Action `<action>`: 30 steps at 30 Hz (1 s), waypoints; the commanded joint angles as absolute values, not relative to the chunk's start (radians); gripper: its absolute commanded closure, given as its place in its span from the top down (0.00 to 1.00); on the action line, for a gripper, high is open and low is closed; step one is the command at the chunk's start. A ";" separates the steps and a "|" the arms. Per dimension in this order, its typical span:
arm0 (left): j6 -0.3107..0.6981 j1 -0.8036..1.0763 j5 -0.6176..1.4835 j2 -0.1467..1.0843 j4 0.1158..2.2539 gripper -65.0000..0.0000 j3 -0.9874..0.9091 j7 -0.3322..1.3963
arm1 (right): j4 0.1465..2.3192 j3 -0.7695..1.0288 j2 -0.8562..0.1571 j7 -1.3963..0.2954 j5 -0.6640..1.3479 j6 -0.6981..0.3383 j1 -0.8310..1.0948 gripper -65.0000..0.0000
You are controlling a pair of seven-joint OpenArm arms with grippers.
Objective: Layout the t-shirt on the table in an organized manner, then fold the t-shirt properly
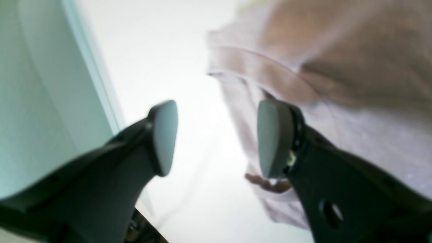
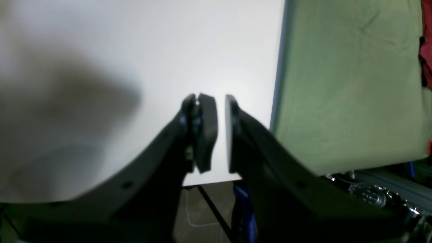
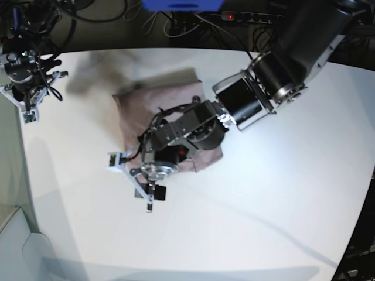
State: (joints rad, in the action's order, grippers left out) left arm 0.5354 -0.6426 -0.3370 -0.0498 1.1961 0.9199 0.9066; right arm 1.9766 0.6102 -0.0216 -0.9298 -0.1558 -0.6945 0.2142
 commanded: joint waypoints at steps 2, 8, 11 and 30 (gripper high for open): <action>0.522 -0.671 -0.386 -0.027 1.259 0.55 0.832 0.940 | 1.997 0.611 -0.010 -0.915 -0.153 -0.698 0.211 0.10; 0.522 -0.547 -0.392 0.073 1.425 0.52 0.533 0.967 | 1.989 0.547 0.015 -0.914 -0.151 -0.698 0.208 0.10; 0.524 -0.460 -0.392 0.113 1.501 0.38 0.375 0.993 | 1.988 0.486 0.015 -0.914 -0.151 -0.698 0.208 0.10; 0.530 0.197 -0.387 0.223 1.925 0.06 -0.220 1.046 | 1.778 0.228 0.096 -0.788 -0.151 -0.698 0.213 0.10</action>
State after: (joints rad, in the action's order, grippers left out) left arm 0.5354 0.2092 -0.3824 0.2176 1.9041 -0.2184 1.0550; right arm 1.7607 0.2306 0.0917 -0.8089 -0.1612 -0.6945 0.2173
